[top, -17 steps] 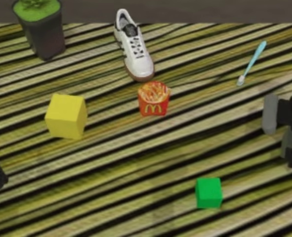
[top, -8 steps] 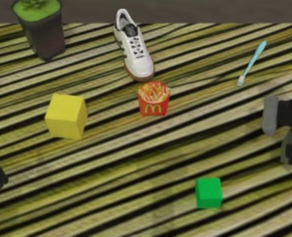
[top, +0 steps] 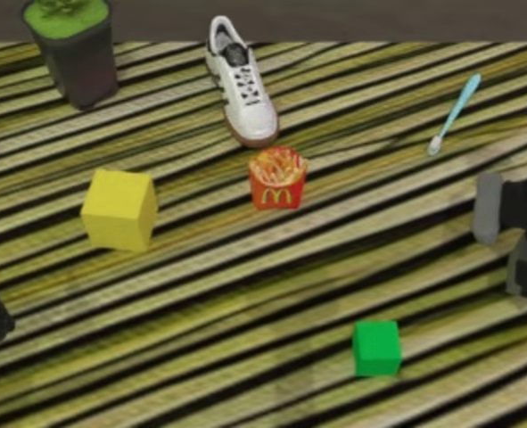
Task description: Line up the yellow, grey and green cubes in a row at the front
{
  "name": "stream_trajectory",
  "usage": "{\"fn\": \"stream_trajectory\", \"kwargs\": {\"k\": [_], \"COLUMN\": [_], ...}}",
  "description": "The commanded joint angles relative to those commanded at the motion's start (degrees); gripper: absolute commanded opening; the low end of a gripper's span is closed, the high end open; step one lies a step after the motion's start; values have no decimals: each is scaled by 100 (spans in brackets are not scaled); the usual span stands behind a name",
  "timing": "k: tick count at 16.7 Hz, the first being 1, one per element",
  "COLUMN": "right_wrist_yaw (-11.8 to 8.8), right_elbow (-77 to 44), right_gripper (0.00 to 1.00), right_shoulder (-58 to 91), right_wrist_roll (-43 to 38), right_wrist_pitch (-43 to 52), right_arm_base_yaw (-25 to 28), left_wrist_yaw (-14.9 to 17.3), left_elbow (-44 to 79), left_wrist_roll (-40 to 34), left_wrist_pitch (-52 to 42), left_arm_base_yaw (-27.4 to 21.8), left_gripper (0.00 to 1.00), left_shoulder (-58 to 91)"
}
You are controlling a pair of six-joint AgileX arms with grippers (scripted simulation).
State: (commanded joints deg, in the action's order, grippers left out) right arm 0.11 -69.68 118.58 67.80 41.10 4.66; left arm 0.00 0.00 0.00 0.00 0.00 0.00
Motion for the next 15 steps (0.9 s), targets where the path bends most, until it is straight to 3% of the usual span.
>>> {"fn": "stream_trajectory", "kwargs": {"k": [5, 10, 15], "right_wrist_yaw": [-20, -26, -28], "right_elbow": [-162, -703, -793], "right_gripper": [0, 0, 0], "right_shoulder": [-264, -726, -817], "right_wrist_roll": [-68, -62, -79], "right_wrist_pitch": [420, 1481, 1623], "right_arm_base_yaw": [29, 59, 35], "left_wrist_yaw": [0, 0, 0], "left_elbow": [0, 0, 0], "left_wrist_roll": [0, 0, 0], "left_wrist_pitch": [0, 0, 0], "left_arm_base_yaw": [0, 0, 0], "left_gripper": [100, 100, 100], "left_shoulder": [0, 0, 0]}}
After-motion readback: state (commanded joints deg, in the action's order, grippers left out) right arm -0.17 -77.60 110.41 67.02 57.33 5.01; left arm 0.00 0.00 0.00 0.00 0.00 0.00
